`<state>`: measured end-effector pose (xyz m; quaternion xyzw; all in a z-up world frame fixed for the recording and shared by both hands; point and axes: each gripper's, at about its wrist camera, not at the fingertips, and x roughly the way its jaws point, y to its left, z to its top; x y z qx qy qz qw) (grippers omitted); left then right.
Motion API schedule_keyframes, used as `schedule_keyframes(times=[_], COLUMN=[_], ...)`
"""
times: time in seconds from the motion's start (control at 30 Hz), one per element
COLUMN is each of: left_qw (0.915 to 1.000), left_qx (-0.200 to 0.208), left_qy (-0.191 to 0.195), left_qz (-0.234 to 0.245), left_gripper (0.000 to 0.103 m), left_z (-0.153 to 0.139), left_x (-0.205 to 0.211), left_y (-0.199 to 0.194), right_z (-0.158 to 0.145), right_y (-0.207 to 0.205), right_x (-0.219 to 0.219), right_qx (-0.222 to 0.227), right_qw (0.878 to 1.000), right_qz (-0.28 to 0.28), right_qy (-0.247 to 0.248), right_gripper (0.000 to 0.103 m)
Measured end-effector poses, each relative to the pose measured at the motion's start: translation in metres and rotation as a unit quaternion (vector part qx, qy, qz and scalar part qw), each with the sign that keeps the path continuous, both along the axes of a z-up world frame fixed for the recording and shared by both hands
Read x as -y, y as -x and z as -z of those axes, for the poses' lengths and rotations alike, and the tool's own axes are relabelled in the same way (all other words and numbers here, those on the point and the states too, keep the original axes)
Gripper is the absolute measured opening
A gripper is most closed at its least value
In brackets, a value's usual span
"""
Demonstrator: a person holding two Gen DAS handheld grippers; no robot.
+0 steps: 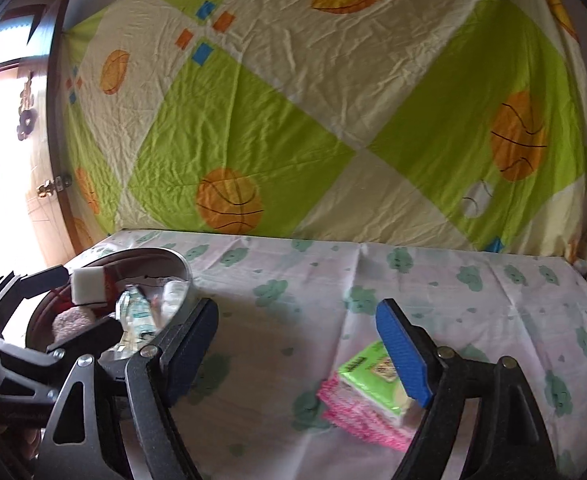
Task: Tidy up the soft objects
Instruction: 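Grasp the green tissue pack with the left tool while the right tool grasps the pink-edged white towel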
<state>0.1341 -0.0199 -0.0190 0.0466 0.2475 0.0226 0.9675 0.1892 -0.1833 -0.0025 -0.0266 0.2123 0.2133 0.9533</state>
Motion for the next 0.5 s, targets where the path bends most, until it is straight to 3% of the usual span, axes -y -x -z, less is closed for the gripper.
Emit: schedule_keyframes(times=[0.2, 0.37, 0.5], left_qw=[0.9974, 0.993, 0.9895], left_qx=[-0.032, -0.046, -0.051], left_qy=[0.004, 0.012, -0.006], left_qz=[0.065, 0.108, 0.135], left_gripper=[0.102, 0.102, 0.102], left_z=[0.011, 0.018, 0.024], left_x=[0.064, 0.104, 0.131], left_y=[-0.038, -0.063, -0.073], right_z=[0.009, 0.017, 0.02], right_y=[-0.032, -0.048, -0.055], right_x=[0.062, 0.1, 0.121], right_qx=[-0.03, -0.054, -0.074], right_qw=[0.995, 0.989, 0.983], right_qz=[0.094, 0.136, 0.164], right_qy=[0.003, -0.013, -0.041], right_gripper=[0.083, 0.083, 0.083])
